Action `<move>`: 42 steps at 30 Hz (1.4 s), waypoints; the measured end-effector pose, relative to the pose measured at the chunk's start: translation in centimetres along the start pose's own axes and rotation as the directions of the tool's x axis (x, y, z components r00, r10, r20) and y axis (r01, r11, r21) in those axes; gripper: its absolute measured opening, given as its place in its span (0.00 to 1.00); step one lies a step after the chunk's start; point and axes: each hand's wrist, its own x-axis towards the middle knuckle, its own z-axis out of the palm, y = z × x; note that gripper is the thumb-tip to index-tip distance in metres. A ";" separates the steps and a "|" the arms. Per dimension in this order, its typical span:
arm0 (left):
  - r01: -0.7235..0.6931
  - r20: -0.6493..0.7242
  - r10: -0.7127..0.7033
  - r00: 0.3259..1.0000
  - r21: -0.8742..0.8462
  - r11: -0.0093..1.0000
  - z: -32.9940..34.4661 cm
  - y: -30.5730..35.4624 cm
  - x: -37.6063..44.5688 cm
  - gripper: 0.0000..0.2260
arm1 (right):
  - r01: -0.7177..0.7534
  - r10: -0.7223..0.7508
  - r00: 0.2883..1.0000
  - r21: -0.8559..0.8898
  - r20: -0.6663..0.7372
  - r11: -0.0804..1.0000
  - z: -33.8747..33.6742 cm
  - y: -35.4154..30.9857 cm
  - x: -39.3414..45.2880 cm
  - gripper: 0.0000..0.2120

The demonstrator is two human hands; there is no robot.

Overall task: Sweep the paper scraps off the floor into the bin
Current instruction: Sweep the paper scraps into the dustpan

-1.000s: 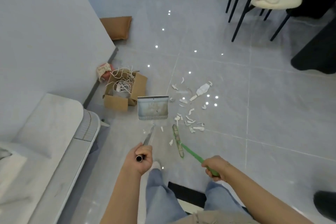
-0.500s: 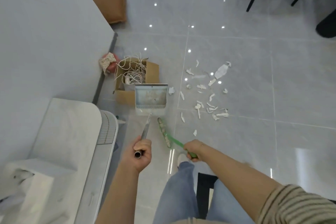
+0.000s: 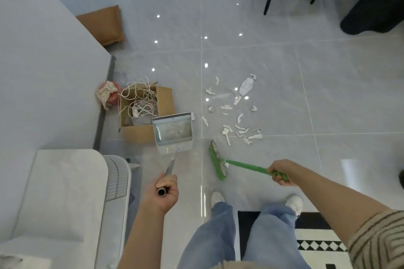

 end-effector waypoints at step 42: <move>0.073 -0.084 -0.062 0.995 0.135 0.988 4.8 -9.4 3.9 0.14 | 0.152 -0.163 0.938 -0.059 -0.308 0.987 -15.4 -1.5 2.8 0.09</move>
